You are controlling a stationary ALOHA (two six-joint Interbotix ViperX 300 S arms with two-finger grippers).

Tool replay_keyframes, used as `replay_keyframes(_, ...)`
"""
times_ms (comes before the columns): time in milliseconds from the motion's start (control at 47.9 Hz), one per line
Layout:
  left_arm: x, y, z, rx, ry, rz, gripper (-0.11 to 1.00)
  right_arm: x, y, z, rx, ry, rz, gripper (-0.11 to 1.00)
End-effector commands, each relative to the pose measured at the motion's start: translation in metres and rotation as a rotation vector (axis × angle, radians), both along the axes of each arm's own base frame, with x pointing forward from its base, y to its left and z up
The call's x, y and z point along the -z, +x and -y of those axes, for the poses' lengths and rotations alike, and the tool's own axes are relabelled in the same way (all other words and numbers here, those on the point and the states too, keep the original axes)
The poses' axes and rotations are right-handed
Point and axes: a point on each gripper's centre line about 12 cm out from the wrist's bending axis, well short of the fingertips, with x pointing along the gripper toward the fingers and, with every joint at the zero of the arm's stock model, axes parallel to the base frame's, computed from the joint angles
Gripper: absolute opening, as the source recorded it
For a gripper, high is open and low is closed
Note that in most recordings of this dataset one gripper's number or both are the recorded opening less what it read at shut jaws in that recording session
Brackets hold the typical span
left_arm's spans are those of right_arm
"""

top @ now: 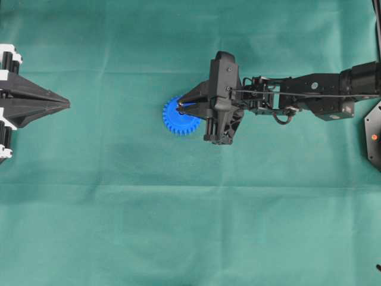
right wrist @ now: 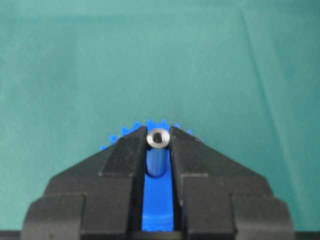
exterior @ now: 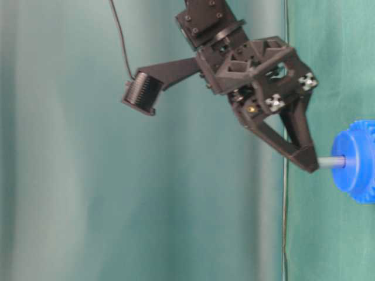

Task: Insert the shaft placed at a random location into the center hole of the medium gear at another random location.
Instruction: 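Lower the held shaft vertically into the gear's center hole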

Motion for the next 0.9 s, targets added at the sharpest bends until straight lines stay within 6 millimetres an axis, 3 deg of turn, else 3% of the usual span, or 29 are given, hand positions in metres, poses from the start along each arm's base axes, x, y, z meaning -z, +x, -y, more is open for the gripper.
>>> replay_keyframes(0,-0.007,0.003,0.000,0.002,0.003,0.015,0.00,-0.007,0.005,0.002,0.011,0.002,0.034,0.14)
replay_keyframes(209,-0.006,0.003,0.000,0.002,0.003,0.014,0.00,0.004,0.006,0.002,0.014,0.007,0.019,0.14)
replay_keyframes(877,-0.006,0.003,0.000,0.001,0.006,0.008,0.00,0.004,0.006,0.002,0.014,0.007,0.021,0.14)
